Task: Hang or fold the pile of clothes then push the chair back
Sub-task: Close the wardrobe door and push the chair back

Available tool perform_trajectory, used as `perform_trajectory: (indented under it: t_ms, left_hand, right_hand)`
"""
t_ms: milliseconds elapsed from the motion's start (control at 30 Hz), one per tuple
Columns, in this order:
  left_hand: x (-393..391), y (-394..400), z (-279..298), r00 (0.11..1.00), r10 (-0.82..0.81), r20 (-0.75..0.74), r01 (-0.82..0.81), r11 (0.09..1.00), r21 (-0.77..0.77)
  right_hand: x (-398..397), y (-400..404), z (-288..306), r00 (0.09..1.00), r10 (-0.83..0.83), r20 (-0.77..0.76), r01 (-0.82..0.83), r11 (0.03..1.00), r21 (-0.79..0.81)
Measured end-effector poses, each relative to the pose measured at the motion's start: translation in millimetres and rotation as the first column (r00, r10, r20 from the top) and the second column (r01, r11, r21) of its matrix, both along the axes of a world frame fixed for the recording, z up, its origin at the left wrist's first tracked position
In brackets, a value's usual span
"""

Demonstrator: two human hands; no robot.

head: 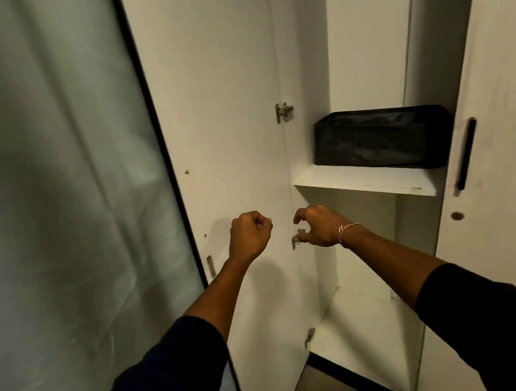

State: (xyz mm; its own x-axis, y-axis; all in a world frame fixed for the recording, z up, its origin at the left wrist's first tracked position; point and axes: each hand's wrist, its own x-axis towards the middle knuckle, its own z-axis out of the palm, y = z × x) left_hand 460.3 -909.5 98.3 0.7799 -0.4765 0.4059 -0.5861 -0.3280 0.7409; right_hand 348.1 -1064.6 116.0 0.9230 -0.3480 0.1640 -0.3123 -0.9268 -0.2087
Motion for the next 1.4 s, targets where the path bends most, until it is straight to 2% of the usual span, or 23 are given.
perform_trajectory:
  t_ms: [100, 200, 300, 433, 567, 733, 833, 967, 1067, 1200, 1333, 1400]
  left_hand:
    - [4, 46, 6, 0.982, 0.178, 0.067, -0.174, 0.983, -0.05]
    - [12, 83, 14, 0.916, 0.387, 0.102, -0.375, 0.919, -0.123]
    - [23, 101, 20, 0.892, 0.445, 0.075, -0.438, 0.894, -0.094]
    - [43, 110, 22, 0.945, 0.327, -0.012, -0.326, 0.945, 0.028]
    - [48, 105, 23, 0.972, 0.157, -0.176, -0.178, 0.978, -0.113]
    - [55, 107, 32, 0.977, 0.174, -0.126, -0.182, 0.981, -0.062]
    - [53, 102, 33, 0.978, 0.133, -0.16, -0.154, 0.98, -0.128]
    - [32, 86, 37, 0.926, -0.111, -0.36, 0.018, 0.968, -0.252]
    - [8, 65, 43, 0.896, -0.28, -0.345, 0.221, 0.955, -0.2]
    - [-16, 31, 45, 0.832, -0.441, -0.337, 0.416, 0.897, -0.149]
    - [-28, -11, 49, 0.862, -0.49, -0.133, 0.494, 0.87, -0.002]
    - [-37, -35, 53, 0.847, -0.522, -0.099, 0.528, 0.848, 0.049]
  right_hand:
    - [20, 39, 5, 0.999, 0.047, 0.009, -0.047, 0.999, -0.021]
    - [37, 72, 7, 0.996, 0.091, 0.021, -0.09, 0.995, -0.038]
    - [48, 91, 6, 0.993, 0.119, 0.014, -0.118, 0.992, -0.051]
    - [53, 100, 4, 0.993, 0.119, 0.007, -0.119, 0.992, -0.051]
    - [50, 93, 0, 0.995, 0.1, -0.004, -0.1, 0.995, -0.01]
    - [46, 84, 1, 0.995, 0.078, 0.06, -0.087, 0.983, 0.161]
    - [46, 87, 7, 0.992, 0.073, 0.1, -0.093, 0.972, 0.216]
    - [45, 96, 12, 0.991, 0.045, 0.125, -0.071, 0.973, 0.218]
    - [26, 92, 23, 0.983, -0.028, 0.184, -0.005, 0.984, 0.177]
    - [-25, 63, 35, 0.992, -0.056, 0.113, 0.035, 0.983, 0.183]
    - [-66, 28, 31, 0.989, -0.108, 0.098, 0.082, 0.969, 0.233]
    - [-83, 11, 27, 0.979, -0.163, 0.124, 0.127, 0.958, 0.257]
